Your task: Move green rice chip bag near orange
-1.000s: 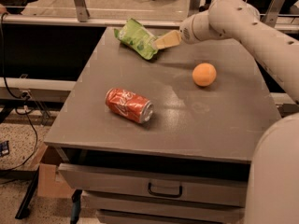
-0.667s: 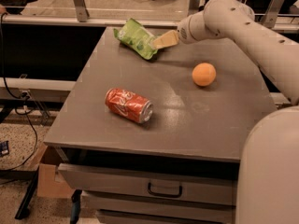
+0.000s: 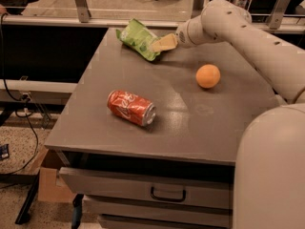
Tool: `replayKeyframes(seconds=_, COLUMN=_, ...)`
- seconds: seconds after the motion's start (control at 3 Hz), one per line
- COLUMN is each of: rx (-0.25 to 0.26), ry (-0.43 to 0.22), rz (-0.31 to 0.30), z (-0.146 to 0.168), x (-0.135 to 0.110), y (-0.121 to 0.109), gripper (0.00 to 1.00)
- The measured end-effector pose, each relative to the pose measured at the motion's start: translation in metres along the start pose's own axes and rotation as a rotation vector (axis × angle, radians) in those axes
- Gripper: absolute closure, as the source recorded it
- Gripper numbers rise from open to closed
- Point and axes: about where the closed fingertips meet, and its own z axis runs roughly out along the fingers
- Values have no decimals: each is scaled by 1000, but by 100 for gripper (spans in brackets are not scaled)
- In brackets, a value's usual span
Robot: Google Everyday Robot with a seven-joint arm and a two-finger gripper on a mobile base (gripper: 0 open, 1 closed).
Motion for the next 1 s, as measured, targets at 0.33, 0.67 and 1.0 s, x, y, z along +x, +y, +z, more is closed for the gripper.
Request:
replayKeyframes(seconds=0.33, rx=-46, ry=-5, rz=60, z=7, x=1, y=13, gripper=0)
replayKeyframes(seconds=0.67, rx=-104, ry=-21, rz=84, z=12, x=-4, y=27, gripper=0)
replayKeyframes(seconds=1.0, rx=-168, ry=-25, rz=80, z=15, x=-6, y=43, gripper=16)
